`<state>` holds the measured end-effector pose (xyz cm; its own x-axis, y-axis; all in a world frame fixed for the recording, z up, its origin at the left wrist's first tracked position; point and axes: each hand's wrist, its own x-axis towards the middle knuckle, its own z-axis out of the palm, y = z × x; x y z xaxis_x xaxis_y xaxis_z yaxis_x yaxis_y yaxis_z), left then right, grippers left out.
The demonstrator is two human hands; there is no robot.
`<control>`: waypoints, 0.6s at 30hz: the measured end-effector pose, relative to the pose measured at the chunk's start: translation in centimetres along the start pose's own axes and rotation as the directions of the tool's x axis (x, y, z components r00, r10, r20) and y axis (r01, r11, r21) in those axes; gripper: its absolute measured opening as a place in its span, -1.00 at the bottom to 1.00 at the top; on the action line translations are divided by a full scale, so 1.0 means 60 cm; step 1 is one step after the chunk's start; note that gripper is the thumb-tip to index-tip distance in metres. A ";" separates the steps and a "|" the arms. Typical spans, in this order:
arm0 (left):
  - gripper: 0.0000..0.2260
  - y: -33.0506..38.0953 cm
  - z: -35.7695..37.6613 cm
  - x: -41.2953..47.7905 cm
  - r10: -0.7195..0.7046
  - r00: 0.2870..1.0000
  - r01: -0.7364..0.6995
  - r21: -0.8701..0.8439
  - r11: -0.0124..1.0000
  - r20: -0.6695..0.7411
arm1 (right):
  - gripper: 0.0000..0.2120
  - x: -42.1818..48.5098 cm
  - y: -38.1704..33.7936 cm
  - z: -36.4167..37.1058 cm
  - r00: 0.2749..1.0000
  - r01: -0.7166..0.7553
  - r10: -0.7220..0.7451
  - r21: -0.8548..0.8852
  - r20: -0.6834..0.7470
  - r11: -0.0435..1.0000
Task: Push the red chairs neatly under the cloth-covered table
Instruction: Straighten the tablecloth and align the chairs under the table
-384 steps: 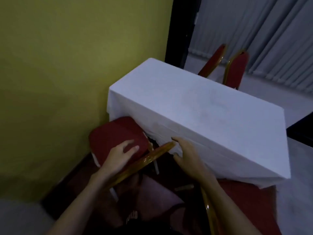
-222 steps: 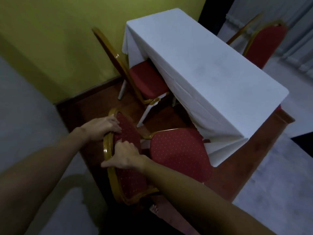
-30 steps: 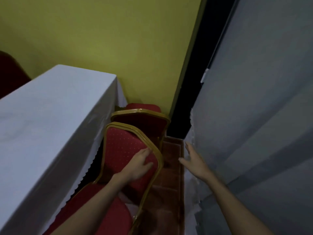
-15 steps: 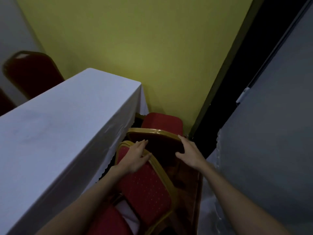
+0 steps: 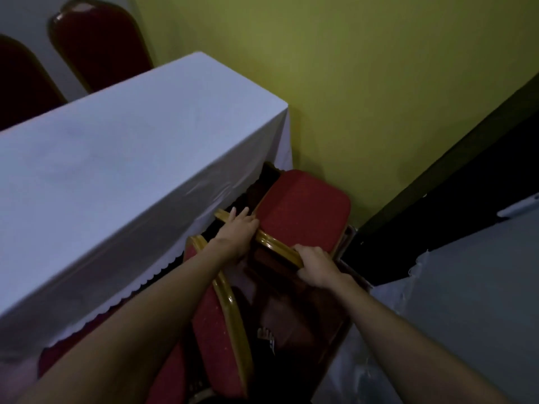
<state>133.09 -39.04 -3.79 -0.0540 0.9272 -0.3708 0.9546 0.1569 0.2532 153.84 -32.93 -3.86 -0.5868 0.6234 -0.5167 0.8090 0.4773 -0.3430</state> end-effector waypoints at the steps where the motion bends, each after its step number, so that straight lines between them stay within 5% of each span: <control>1: -0.63 0.001 -0.004 0.009 -0.005 1.000 0.005 0.011 1.000 0.002 | -0.51 0.006 0.003 -0.003 1.000 0.012 -0.012 -0.007 0.022 1.000; 8: -0.76 0.016 -0.005 0.014 -0.103 0.991 0.114 0.139 0.984 -0.085 | -0.40 0.019 0.017 -0.011 0.992 0.100 -0.096 -0.041 0.087 0.994; 18: -0.85 0.131 0.032 -0.063 0.015 1.000 -0.013 0.142 0.990 -0.011 | -0.32 -0.053 0.109 -0.037 0.943 0.176 -0.131 -0.125 0.307 0.976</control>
<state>141.37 -41.99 -2.13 -0.0431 0.9332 -0.3569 0.9872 0.0947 0.1286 160.91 -30.43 -2.73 -0.6493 0.3354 -0.6826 0.6824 0.6533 -0.3280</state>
